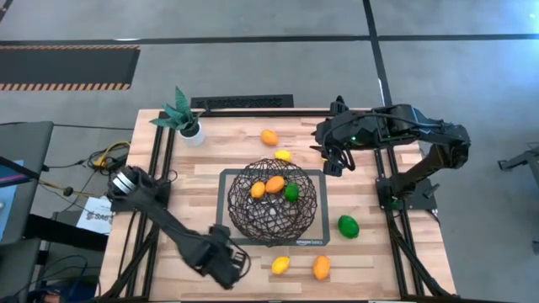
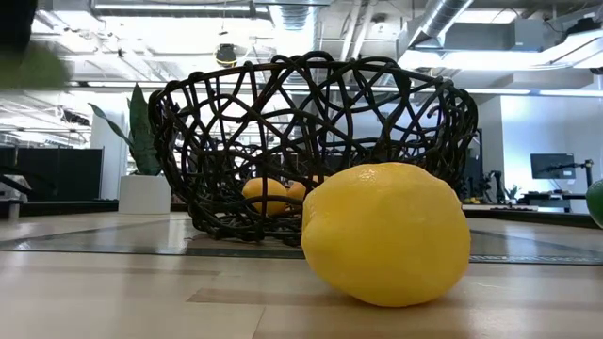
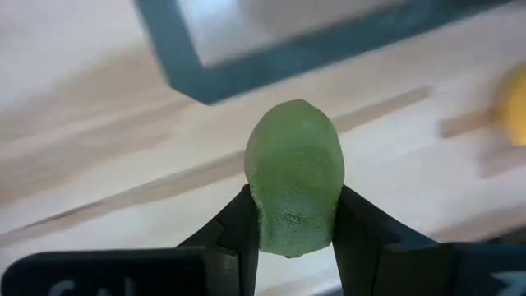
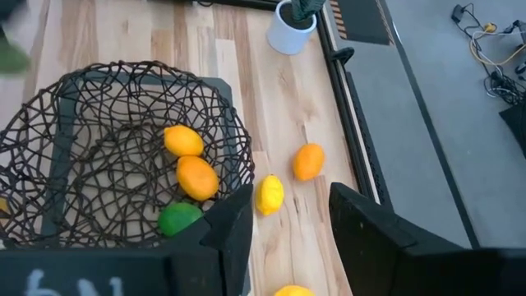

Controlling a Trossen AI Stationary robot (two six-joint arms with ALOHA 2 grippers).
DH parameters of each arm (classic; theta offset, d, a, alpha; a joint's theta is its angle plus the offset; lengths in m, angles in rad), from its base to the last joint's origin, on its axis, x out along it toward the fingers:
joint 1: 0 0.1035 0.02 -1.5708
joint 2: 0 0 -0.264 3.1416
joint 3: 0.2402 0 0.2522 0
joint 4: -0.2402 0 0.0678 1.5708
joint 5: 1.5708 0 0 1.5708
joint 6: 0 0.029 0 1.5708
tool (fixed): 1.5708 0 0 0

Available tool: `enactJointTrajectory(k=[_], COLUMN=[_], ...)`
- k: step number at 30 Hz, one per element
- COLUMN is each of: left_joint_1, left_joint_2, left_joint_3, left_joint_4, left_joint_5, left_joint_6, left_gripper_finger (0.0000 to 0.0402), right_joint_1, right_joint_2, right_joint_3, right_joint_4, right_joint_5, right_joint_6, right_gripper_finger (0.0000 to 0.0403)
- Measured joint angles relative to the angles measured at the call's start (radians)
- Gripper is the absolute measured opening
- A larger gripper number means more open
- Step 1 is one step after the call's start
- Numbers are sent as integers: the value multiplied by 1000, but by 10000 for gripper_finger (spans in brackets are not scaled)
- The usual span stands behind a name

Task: Build produce basket
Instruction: Put the left lime into the basket

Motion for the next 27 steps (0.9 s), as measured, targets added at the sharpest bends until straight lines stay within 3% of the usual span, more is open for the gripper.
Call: enactJointTrajectory(k=[2, 5, 8, 11, 18, 23, 27], left_joint_1=[-25, -54, -57, -26, 91, 170, 209], left_joint_2=[-34, -64, -117, -178, -267, -310, -347], left_joint_3=[109, 270, 329, 337, 334, 334, 334], left_joint_4=[-161, -364, -333, -268, -239, -96, 4], left_joint_5=[-114, -393, -710, -875, -963, -938, -878], left_joint_6=[-36, -56, 106, 312, 696, 999, 1176], left_gripper_finger=[89, 89, 89, 89, 87, 87, 87], right_joint_1=[0, 0, 0, 0, 25, 52, 37], right_joint_2=[0, 0, 0, 0, 1, 61, 126], right_joint_3=[0, 0, 0, 0, 0, -2, -2], right_joint_4=[-1, 4, 44, 153, 422, 606, 744], right_joint_5=[0, 0, -2, -44, -260, -470, -484], right_joint_6=[0, 0, -5, -31, -87, -147, -154], right_gripper_finger=[176, 171, 167, 164, 160, 159, 158])
